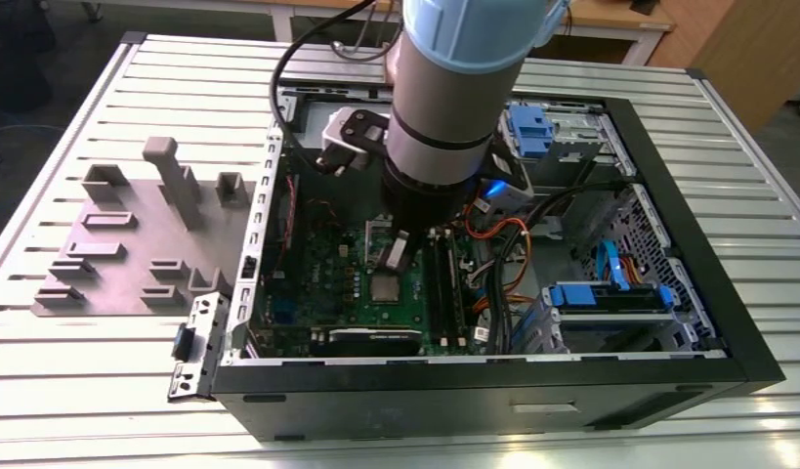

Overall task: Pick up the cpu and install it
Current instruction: 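Close the cpu cover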

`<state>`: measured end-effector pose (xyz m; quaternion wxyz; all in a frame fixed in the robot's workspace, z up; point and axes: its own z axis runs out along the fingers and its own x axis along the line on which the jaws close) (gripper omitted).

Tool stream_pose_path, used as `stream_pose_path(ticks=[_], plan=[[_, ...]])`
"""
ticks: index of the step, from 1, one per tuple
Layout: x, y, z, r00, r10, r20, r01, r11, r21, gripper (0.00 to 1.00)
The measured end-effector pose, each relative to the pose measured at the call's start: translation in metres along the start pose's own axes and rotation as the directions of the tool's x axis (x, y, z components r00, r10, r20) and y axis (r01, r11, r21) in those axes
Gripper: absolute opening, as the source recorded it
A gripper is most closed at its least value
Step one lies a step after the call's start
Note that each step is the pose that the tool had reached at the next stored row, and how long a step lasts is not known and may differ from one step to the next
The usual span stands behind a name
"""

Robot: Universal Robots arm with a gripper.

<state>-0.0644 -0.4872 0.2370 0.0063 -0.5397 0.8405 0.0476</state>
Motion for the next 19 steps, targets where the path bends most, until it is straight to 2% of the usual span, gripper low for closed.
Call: stream_pose_path(ticks=[1, 2, 3, 4, 12, 19], plan=[[-0.0004, -0.0009, 0.0000, 0.9999, -0.001, 0.0148, 0.001, 1.0000, -0.0067, 0.11], [-0.0008, -0.0018, 0.0001, 0.9997, -0.001, 0.0254, 0.001, 0.9999, -0.0116, 0.11], [-0.0013, -0.0027, 0.0003, 0.9995, -0.001, 0.0322, 0.002, 0.9999, -0.0147, 0.11], [-0.0018, -0.0037, 0.0006, 0.9993, -0.001, 0.0365, 0.002, 0.9999, -0.0168, 0.11], [-0.0094, -0.0090, 0.0072, 0.9988, -0.001, 0.0486, 0.002, 0.9998, -0.0221, 0.11], [-0.0206, -0.0072, 0.0114, 0.9988, 0.002, 0.0494, -0.001, 0.9998, -0.0223, 0.11]])
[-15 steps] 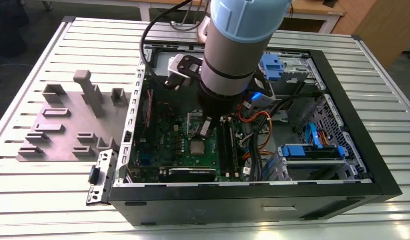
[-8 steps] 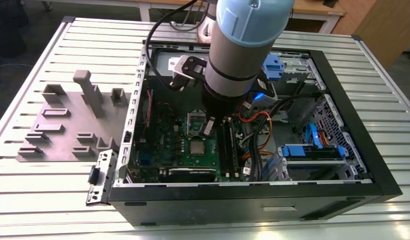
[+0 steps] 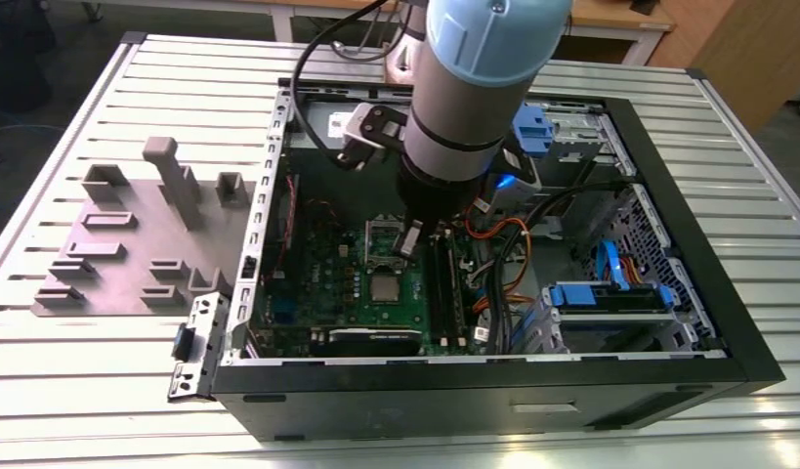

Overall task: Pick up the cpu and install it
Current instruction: 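Close the cpu cover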

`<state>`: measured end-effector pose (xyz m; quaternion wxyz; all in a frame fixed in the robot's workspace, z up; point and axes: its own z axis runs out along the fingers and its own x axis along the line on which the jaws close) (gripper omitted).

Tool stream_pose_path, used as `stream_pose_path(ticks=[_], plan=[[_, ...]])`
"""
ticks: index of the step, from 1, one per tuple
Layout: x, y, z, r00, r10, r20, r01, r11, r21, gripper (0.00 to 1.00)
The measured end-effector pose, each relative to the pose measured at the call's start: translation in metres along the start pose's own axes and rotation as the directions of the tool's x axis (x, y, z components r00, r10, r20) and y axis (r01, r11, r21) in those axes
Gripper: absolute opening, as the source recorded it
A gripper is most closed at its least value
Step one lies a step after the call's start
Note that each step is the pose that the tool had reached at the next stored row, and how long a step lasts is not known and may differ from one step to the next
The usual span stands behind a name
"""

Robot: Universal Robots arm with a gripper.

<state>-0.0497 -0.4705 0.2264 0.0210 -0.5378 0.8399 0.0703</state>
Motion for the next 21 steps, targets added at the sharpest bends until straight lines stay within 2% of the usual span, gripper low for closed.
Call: stream_pose_path(ticks=[5, 9, 12, 21], plan=[[-0.0034, -0.0022, 0.0017, 1.0000, 0.003, 0.0011, -0.003, 1.0000, -0.0002, 0.11], [-0.0050, -0.0040, 0.0037, 0.9999, 0.002, 0.0107, -0.002, 1.0000, -0.0046, 0.11], [-0.0081, -0.0044, 0.0050, 0.9999, 0.002, 0.0155, -0.002, 1.0000, -0.0068, 0.11], [-0.0193, -0.0029, 0.0100, 0.9998, 0.002, 0.0219, -0.002, 0.9999, -0.0099, 0.11]])
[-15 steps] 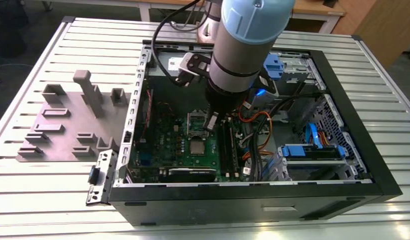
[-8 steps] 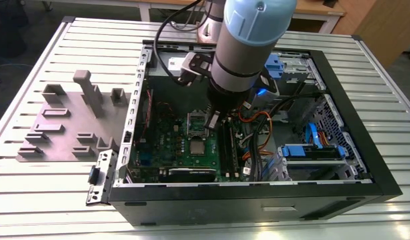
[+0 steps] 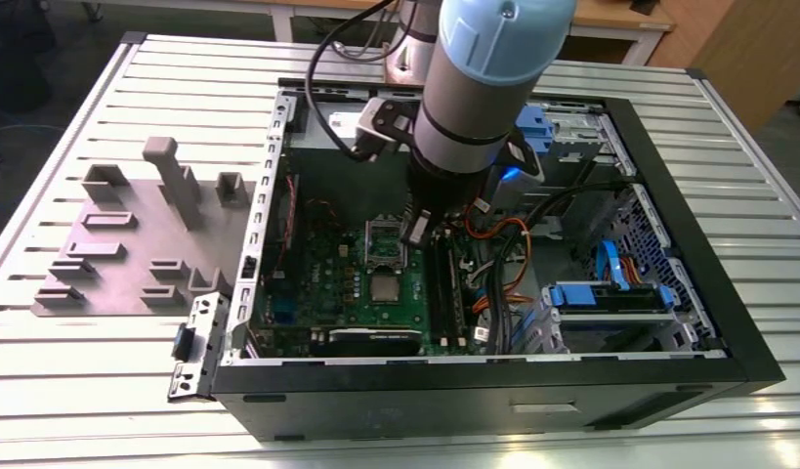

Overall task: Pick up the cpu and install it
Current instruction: 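Close the cpu cover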

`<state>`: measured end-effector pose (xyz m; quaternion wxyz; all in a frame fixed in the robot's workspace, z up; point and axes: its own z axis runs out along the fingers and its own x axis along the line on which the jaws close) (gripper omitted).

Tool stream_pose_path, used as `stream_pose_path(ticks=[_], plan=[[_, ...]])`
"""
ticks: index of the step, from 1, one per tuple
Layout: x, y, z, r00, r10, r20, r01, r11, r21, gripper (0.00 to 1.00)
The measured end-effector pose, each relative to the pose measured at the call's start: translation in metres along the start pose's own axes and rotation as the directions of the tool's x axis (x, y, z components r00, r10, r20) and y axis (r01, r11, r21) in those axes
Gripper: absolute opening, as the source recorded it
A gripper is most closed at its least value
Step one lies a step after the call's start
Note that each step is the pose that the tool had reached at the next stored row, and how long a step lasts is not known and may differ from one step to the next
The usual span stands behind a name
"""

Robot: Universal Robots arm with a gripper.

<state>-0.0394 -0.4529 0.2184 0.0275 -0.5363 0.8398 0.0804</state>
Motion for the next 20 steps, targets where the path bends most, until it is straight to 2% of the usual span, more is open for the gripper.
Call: stream_pose_path(ticks=[3, 6, 15, 18, 20], plan=[[-0.0019, -0.0004, 0.0013, 1.0000, 0.000, 0.0087, 0.000, 1.0000, -0.0040, 0.11], [-0.0047, -0.0004, 0.0025, 0.9999, 0.000, 0.0141, 0.001, 1.0000, -0.0065, 0.11], [-0.0098, 0.0006, 0.0073, 0.9999, 0.000, 0.0156, 0.001, 1.0000, -0.0071, 0.11], [-0.0101, 0.0005, 0.0081, 0.9998, 0.005, 0.0185, -0.005, 1.0000, -0.0077, 0.11], [-0.0102, 0.0003, 0.0085, 0.9997, 0.009, 0.0233, -0.008, 0.9999, -0.0091, 0.11]])
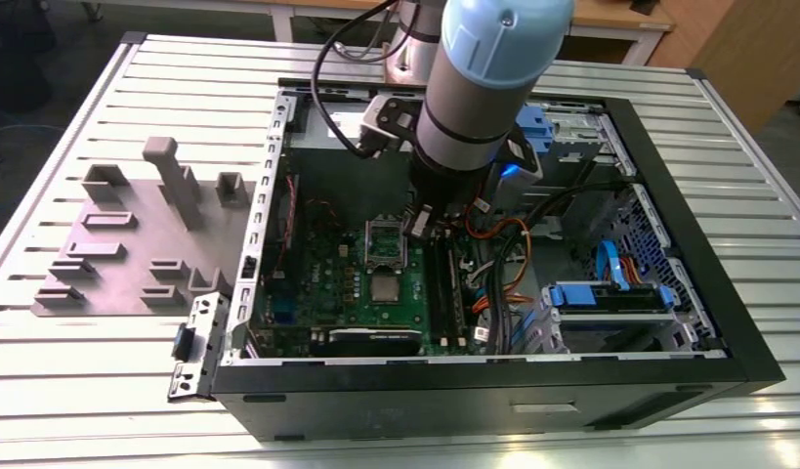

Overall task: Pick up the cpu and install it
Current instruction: 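Close the cpu cover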

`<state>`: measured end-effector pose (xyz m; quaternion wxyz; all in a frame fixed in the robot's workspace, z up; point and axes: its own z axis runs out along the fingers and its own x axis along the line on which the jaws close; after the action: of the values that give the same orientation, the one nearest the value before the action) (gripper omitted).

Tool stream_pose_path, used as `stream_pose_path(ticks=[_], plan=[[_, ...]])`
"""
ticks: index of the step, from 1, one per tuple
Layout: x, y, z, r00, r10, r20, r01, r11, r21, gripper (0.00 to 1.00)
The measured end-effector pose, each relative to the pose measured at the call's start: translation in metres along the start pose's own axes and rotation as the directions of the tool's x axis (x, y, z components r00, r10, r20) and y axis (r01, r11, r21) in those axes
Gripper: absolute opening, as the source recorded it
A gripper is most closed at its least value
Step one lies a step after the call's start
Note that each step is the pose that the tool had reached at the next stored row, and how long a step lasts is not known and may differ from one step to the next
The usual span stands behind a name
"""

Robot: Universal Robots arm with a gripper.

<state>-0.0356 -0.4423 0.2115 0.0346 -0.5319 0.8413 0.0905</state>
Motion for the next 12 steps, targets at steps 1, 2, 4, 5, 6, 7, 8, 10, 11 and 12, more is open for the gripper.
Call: stream_pose_path(ticks=[1, 2, 4, 5, 6, 7, 8, 10, 11, 12], plan=[[-0.0001, -0.0002, 0.0001, 1.0000, 0.002, 0.0013, -0.002, 1.0000, -0.0003, 0.11], [-0.0003, -0.0005, 0.0002, 1.0000, 0.003, 0.0017, -0.003, 1.0000, -0.0003, 0.11], [-0.0004, -0.0009, 0.0003, 1.0000, 0.004, 0.0021, -0.004, 1.0000, -0.0002, 0.11], [-0.0004, -0.0010, 0.0003, 1.0000, 0.004, 0.0029, -0.004, 1.0000, -0.0006, 0.11], [-0.0004, -0.0010, 0.0003, 1.0000, 0.004, 0.0036, -0.004, 1.0000, -0.0009, 0.11], [-0.0004, -0.0010, 0.0004, 1.0000, 0.004, 0.0038, -0.004, 1.0000, -0.0009, 0.11], [-0.0003, -0.0010, 0.0005, 1.0000, 0.004, 0.0037, -0.004, 1.0000, -0.0010, 0.11], [-0.0003, -0.0011, 0.0009, 1.0000, 0.004, 0.0041, -0.004, 1.0000, -0.0011, 0.11], [-0.0003, -0.0011, 0.0013, 1.0000, 0.004, 0.0042, -0.004, 1.0000, -0.0011, 0.11], [-0.0002, -0.0012, 0.0016, 1.0000, 0.004, 0.0043, -0.004, 1.0000, -0.0012, 0.11]])
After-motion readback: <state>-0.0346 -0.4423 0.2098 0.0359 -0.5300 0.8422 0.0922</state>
